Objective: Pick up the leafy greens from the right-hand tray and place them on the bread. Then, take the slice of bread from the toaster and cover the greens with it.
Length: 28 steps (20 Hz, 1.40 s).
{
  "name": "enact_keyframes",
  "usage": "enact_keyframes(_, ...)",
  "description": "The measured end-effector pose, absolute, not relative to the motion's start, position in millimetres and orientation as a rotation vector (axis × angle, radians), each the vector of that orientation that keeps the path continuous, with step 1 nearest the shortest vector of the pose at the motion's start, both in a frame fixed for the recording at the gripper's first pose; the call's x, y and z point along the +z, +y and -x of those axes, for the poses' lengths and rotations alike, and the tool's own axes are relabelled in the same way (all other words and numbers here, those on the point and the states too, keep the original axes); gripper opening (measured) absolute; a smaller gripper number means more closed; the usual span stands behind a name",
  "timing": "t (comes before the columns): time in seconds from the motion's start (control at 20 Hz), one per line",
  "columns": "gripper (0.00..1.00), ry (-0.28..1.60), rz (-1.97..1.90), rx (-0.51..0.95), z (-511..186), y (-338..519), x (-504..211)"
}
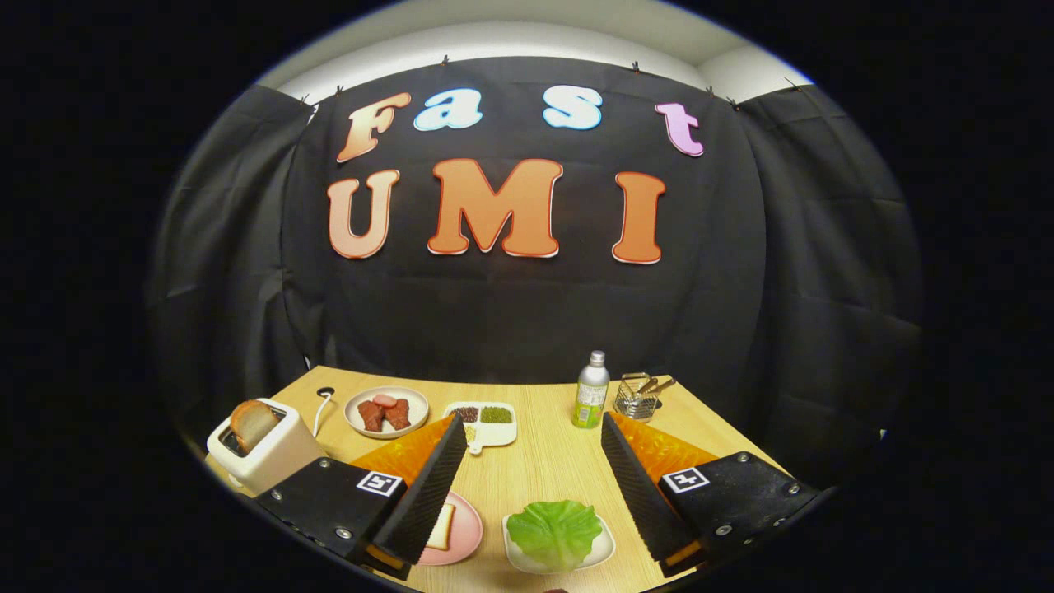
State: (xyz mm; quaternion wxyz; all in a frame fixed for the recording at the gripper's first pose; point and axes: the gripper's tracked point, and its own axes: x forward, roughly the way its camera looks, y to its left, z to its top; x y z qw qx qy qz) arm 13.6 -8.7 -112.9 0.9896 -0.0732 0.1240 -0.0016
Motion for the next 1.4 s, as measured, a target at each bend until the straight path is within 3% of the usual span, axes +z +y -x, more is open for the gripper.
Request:
enact_keyframes(0.8,1.0,0.589,0.236,-0.047,-5,-66,-276)
enact_keyframes(1.4,1.0,0.802,0.249,0.042,4,-65,-352)
